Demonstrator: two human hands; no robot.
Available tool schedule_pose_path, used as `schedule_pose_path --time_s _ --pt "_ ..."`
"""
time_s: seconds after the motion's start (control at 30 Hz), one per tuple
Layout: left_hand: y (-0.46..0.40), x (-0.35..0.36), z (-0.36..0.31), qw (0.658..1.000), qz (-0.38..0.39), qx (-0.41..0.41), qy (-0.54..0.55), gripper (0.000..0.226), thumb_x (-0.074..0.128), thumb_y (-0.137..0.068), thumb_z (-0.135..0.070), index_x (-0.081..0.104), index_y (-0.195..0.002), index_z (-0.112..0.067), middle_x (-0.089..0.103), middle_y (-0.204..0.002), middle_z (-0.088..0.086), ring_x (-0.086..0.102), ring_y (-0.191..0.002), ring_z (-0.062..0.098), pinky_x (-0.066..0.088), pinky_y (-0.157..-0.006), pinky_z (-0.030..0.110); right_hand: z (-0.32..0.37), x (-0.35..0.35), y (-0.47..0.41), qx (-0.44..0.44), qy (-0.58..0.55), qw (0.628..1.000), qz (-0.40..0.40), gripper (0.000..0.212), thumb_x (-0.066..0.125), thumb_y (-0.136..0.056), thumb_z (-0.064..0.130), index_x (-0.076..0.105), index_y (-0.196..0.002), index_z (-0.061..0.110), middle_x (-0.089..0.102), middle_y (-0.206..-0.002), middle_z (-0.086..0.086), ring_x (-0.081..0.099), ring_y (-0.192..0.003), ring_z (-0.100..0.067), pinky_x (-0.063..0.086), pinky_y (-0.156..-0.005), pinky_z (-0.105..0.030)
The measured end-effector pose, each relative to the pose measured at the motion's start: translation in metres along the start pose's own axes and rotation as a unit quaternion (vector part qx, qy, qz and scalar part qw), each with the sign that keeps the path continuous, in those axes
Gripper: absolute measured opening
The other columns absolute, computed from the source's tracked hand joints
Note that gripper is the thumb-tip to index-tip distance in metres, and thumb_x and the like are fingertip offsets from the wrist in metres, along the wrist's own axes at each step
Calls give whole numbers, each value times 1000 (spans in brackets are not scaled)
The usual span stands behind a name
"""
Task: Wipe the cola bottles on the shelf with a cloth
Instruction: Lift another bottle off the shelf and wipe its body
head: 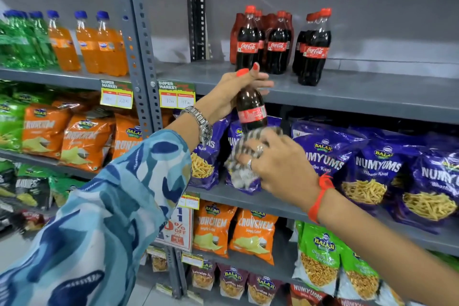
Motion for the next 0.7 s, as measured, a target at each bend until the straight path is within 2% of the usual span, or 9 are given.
schedule_pose_path --time_s 0.03,0.1,0.2,0.27,0.33,0.43,0.5,0.6,0.7 --pt "0 0 0 1000 4 4 -2 47 63 -70 -45 67 -99 -8 75 -96 6 70 -95 22 49 -97 37 3 1 5 -17 -19 999 21 40 78 -59 21 71 -97 30 70 -96 5 59 -83 -22 47 -60 -29" --pt "-1 1 2 1000 20 17 -6 55 63 -64 -50 66 -101 -9 75 -95 4 69 -98 23 48 -98 37 -1 -6 7 -9 -75 997 6 42 70 -64 20 70 -104 32 70 -101 8 56 -85 -22 45 -60 -28" --pt "-2 3 6 998 50 31 13 61 62 -61 -55 65 -102 -10 76 -93 2 70 -96 19 55 -86 30 -31 -23 -7 87 -116 984 -107 46 54 -74 16 66 -116 30 66 -116 6 47 -93 -23 46 -65 -31" --pt "-2 9 8 996 77 39 17 60 59 -63 -58 63 -102 -12 76 -95 1 70 -96 17 55 -77 25 -49 -23 -14 157 -100 974 -128 55 58 -72 7 62 -122 28 63 -123 4 44 -98 -22 47 -66 -33" --pt "-4 12 10 994 82 48 62 63 62 -61 -58 61 -101 -9 76 -95 5 70 -94 21 56 -77 28 -45 -9 -6 175 -101 974 -101 62 64 -67 0 62 -123 26 61 -126 -1 50 -101 -27 50 -65 -33" --pt "-8 6 13 990 73 54 106 64 67 -60 -54 61 -102 -6 76 -92 8 70 -92 24 56 -81 32 -9 19 35 52 -82 995 -8 47 73 -66 10 70 -107 32 67 -116 3 57 -99 -26 52 -64 -30" --pt "-9 2 16 988 85 50 117 61 65 -64 -52 60 -104 -5 76 -91 8 70 -93 25 56 -82 32 -3 24 57 0 -102 995 20 36 67 -68 20 71 -99 38 68 -107 11 55 -94 -20 49 -61 -26" --pt "-8 4 22 982 97 34 156 54 52 -82 -52 57 -107 -4 76 -84 8 71 -91 26 56 -82 34 -34 3 51 111 -239 957 -123 37 59 -78 25 64 -112 41 61 -115 18 52 -90 -20 49 -64 -26" --pt "-4 15 23 977 107 24 181 47 33 -96 -41 59 -103 -3 76 -80 8 71 -90 27 56 -79 34 -58 -7 27 190 -248 931 -186 67 61 -69 1 54 -125 37 55 -125 17 48 -94 -23 48 -68 -32"
Point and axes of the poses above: each hand's wrist, its own y-axis away from the middle knuckle, its own x-axis out of the palm, z = x × y, the point moved 4 cm from there along -y, towards the middle knuckle
